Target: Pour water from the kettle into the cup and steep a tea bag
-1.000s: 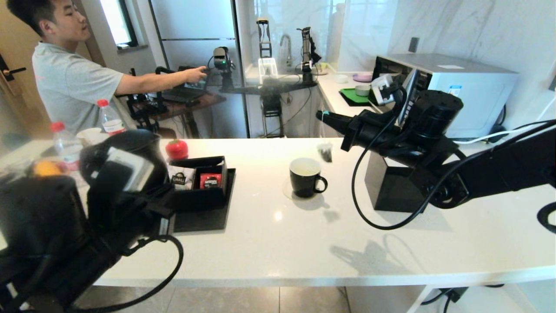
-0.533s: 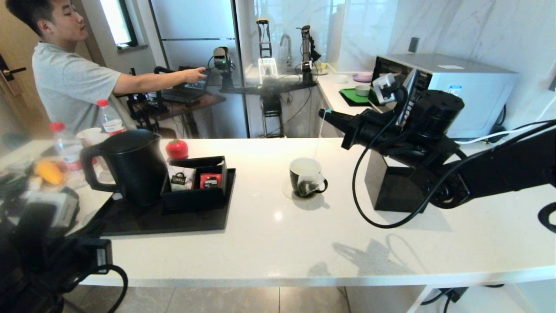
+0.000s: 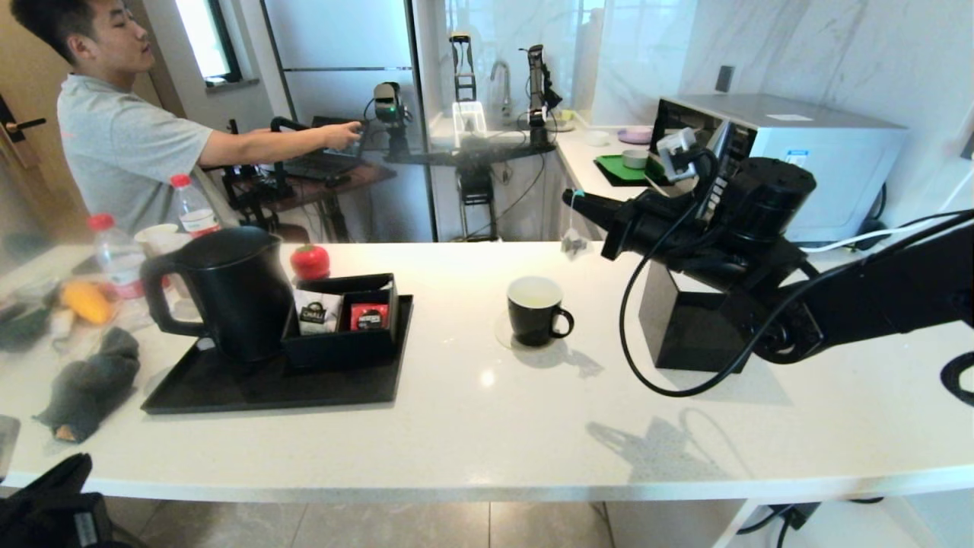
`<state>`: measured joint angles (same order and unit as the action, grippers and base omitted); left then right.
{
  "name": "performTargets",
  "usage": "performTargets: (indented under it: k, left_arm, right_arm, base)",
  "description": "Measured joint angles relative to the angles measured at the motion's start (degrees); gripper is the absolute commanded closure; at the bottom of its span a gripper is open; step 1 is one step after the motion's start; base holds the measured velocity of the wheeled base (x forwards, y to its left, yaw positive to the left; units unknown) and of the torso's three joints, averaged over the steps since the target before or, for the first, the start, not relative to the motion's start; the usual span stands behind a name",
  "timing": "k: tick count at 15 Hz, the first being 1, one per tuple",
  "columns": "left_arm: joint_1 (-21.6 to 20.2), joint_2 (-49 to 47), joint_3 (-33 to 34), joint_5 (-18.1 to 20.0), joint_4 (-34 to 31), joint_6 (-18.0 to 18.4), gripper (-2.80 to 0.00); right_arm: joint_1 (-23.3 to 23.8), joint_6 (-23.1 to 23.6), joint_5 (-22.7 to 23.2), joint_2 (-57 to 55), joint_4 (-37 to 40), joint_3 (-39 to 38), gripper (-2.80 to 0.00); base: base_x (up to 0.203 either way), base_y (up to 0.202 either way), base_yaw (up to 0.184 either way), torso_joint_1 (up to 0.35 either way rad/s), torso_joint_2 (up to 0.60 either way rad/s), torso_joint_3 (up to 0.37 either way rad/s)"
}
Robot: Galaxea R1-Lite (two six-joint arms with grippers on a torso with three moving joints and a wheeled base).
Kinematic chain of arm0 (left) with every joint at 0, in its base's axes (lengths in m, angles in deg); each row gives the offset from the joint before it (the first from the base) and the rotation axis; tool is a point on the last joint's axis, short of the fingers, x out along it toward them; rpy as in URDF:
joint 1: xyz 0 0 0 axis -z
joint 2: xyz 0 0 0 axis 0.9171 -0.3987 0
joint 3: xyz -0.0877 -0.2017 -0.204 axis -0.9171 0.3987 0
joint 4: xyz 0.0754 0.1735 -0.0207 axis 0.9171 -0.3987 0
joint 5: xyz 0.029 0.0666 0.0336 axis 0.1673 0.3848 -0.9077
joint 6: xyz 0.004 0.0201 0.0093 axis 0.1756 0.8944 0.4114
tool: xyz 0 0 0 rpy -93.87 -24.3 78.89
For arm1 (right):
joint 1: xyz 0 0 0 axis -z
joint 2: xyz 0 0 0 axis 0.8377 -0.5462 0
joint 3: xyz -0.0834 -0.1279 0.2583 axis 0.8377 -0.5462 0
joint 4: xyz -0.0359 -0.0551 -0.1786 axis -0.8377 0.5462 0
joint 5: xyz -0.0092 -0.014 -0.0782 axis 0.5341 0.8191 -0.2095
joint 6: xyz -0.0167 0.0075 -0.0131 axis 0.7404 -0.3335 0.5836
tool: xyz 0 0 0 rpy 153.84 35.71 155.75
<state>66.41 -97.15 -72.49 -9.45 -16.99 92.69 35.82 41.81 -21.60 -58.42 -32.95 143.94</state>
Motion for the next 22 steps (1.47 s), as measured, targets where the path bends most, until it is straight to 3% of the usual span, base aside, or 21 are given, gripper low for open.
performTargets:
  k: [4, 8, 10, 17, 22]
  left_arm:
    - [0.3, 19.1, 0.0, 3.5, -18.2, -0.8, 0.0]
    - [0.5, 34.9, 0.0, 17.1, -32.2, -1.0, 0.0]
    - [0.5, 40.7, 0.0, 20.8, -36.9, -0.5, 0.0]
    - [0.3, 51.9, 0.0, 22.1, -38.1, 0.1, 0.0]
    - [0.2, 54.2, 0.0, 22.1, -38.1, -0.2, 0.0]
  right_arm:
    - [0.0, 0.0, 0.0, 0.0, -0.1, -0.1, 0.0]
    - [0.0, 0.1, 0.0, -0.7, -0.2, -0.1, 0.0]
    - [0.2, 0.1, 0.0, -1.0, -0.2, 0.0, 0.0]
    - [2.2, -0.1, 0.2, -1.8, -0.2, 0.6, 0.0]
    - [2.4, -0.2, 0.5, -1.8, -0.1, 0.8, 0.0]
  base:
    - [0.0, 0.0, 0.0, 0.0, 0.0, 0.0]
    - [0.0, 0.0, 0.0, 0.0, 0.0, 0.0]
    - [0.0, 0.0, 0.0, 0.0, 0.0, 0.0]
    - [0.0, 0.0, 0.0, 0.0, 0.0, 0.0]
    - [0.0, 0.0, 0.0, 0.0, 0.0, 0.0]
